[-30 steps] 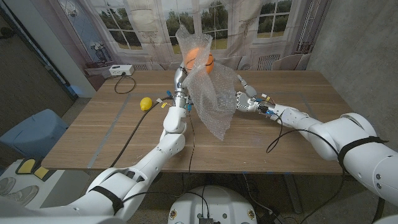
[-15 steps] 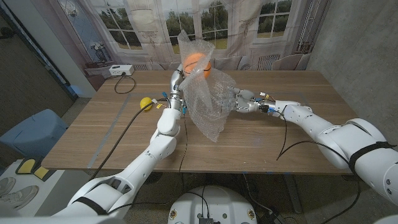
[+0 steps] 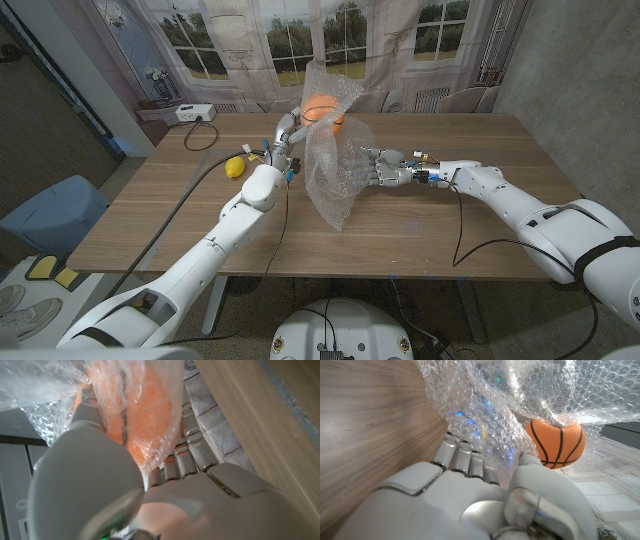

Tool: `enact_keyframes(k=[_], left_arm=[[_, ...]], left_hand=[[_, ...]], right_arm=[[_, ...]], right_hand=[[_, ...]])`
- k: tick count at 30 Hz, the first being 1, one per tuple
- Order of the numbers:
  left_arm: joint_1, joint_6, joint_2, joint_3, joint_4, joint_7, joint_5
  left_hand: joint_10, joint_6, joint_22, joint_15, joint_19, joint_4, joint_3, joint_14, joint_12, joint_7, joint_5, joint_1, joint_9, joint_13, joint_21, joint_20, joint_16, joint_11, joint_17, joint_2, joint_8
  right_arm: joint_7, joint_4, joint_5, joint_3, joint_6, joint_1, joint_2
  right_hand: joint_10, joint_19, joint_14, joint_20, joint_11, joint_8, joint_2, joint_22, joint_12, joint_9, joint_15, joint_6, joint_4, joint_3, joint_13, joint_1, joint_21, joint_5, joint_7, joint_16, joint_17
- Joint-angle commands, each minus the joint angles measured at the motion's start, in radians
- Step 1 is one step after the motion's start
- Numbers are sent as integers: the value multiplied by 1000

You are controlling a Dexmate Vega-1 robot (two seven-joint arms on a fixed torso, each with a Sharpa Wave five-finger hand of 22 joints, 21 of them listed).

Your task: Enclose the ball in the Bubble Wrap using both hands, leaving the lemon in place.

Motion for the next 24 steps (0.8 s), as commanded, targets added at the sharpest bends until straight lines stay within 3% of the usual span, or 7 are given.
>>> enact_keyframes(k=[1, 8, 15, 21, 24], left_arm=[[-44, 418, 161, 46, -190, -63, -8], [-103, 526, 229, 86, -222, -154, -12], [-171, 665, 288, 143, -268, -221, 24], [-228, 773, 316, 198, -300, -257, 70], [-256, 815, 320, 233, -310, -273, 104]], left_hand=[[403, 492, 1, -305, -61, -22, 123, 356, -3, 15, 7, 224, 4, 26, 8, -49, -6, -255, 4, 232, 6], [401, 491, 0, -303, -73, -20, 127, 353, -10, 16, 6, 221, 3, 27, 12, -46, -10, -248, 4, 232, 4], [400, 488, 0, -304, -90, -19, 131, 337, -20, 16, 5, 220, 2, 21, 14, -43, -21, -247, 2, 231, 1], [402, 489, 0, -304, -117, -17, 134, 335, -26, 11, 4, 217, 1, 19, 12, -31, -25, -247, 1, 233, -1], [405, 493, 3, -304, -176, -17, 137, 335, -30, 10, 3, 216, 0, 21, 2, -8, -29, -245, 0, 235, -2]], right_arm=[[-55, -12, -15, -37, -41, 6, -8], [-98, 7, -41, -54, -55, 27, -3], [-104, 87, -60, -63, -42, 56, 24], [-104, 137, -80, -71, -39, 74, 42], [-104, 165, -100, -84, -37, 88, 57]], right_hand=[[-15, -10, -26, 7, 3, -2, 1, 4, -3, 4, 7, -12, 7, 4, 5, -10, -4, -1, -1, -9, 5], [-101, -54, -133, 13, 4, 1, 0, 5, -7, 4, 32, -51, 15, 16, 6, -27, -20, 0, -10, -22, 9], [-156, -98, -207, 19, 2, 3, 1, 7, -4, 4, 42, -69, 16, 29, 7, -31, -35, 0, -19, -25, 13], [-216, -164, -290, 52, 4, 3, -2, 9, -2, 4, 58, -94, 15, 40, 7, -37, -55, -1, -27, -24, 18], [-245, -191, -321, 68, 2, 2, -3, 10, -3, 4, 63, -109, 18, 42, 8, -45, -62, -2, -30, -23, 20]])
